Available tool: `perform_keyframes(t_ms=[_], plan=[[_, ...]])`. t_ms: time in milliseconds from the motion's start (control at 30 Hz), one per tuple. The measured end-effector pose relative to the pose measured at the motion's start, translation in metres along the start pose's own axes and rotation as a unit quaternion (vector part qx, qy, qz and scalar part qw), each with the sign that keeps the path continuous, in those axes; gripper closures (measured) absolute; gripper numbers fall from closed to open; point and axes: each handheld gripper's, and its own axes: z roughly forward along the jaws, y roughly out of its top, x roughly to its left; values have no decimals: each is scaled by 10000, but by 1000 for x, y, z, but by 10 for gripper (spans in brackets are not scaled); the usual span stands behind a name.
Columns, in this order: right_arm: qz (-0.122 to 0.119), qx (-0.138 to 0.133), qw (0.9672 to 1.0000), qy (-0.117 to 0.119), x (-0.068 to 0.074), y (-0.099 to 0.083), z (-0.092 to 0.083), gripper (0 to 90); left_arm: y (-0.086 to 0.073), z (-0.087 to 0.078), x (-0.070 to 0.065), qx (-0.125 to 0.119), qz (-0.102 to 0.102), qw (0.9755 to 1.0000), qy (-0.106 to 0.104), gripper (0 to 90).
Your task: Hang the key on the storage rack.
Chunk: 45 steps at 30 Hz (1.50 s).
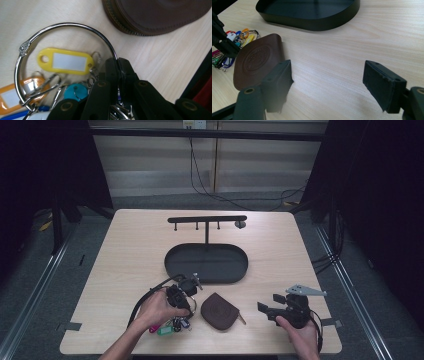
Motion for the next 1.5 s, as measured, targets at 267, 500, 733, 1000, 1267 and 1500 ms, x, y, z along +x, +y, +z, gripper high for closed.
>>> perform_keyframes(t_ms=[267, 500, 733, 1000, 1267, 1500], plan=[[36, -19, 10000, -25, -1, 0, -1, 235, -6, -19, -4, -426, 36, 9988, -251, 876], [42, -11, 10000, -21, 0, 0, -1, 235, -10, -31, -3, -665, -21, 9963, -550, 876], [58, -23, 10000, -19, -1, 0, 0, 234, -13, -49, -1, -852, 14, 9942, -653, 876], [81, -34, 10000, -19, -1, 0, -1, 234, -17, -69, -3, -1039, 74, 9927, -600, 879], [81, -38, 10000, -14, -2, 0, -1, 233, -17, -82, -6, -1011, 180, 9941, -356, 881], [95, -45, 9999, -17, -2, 0, -1, 232, -19, -97, -6, -1215, 81, 9917, -408, 881]])
